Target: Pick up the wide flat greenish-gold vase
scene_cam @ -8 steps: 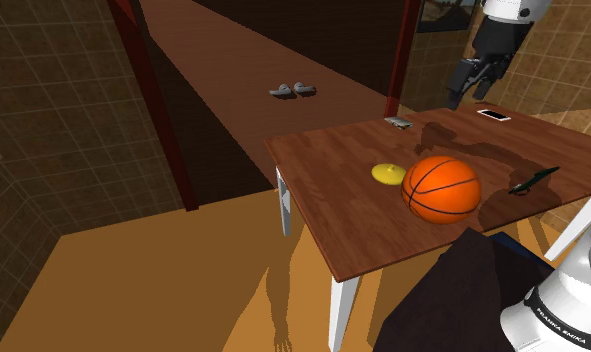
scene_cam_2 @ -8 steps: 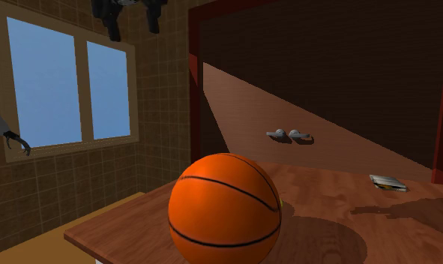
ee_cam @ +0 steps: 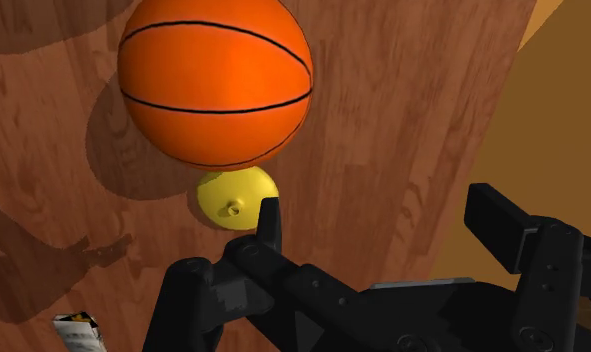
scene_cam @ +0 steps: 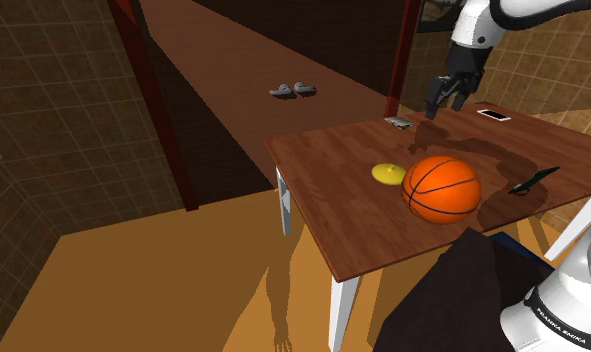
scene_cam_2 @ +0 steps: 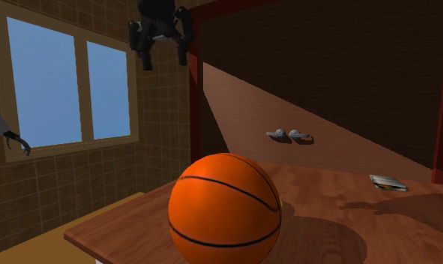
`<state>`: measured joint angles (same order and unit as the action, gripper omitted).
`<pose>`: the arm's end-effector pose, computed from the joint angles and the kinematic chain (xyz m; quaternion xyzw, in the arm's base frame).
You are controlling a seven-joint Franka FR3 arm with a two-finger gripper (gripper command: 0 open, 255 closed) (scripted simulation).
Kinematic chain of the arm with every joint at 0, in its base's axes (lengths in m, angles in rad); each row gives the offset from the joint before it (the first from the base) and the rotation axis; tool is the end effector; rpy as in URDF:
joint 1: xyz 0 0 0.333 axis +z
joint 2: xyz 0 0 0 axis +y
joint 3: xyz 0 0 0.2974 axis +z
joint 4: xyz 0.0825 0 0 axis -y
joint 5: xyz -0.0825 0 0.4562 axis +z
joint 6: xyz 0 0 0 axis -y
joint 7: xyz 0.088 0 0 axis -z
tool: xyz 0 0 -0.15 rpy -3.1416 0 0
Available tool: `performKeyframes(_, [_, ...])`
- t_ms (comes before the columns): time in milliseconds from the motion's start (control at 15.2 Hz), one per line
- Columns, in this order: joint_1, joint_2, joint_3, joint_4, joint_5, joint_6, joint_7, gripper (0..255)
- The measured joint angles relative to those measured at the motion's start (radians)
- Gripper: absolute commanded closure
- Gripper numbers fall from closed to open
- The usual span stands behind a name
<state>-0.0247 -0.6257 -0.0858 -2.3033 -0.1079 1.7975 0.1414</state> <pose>0.4566 -0.0661 0.5164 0.9918 -0.1099 0.0598 0.0267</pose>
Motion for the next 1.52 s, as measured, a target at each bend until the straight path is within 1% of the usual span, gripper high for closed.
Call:
performKeyframes(264, [-0.016, 0.118, -0.042, 0.002, -0.001, 0.096, -0.012, 0])
performKeyframes(594, [-0.029, 0.291, -0.091, 0.047, 0.016, 0.199, -0.031, 0])
performKeyframes(858, [-0.043, 0.421, -0.132, 0.092, 0.041, 0.261, -0.061, 0])
performKeyframes(1188, [-0.058, 0.613, -0.165, 0.191, 0.098, 0.321, -0.094, 0])
performKeyframes(1518, [-0.094, 0.804, -0.189, 0.299, 0.168, 0.368, -0.145, 0])
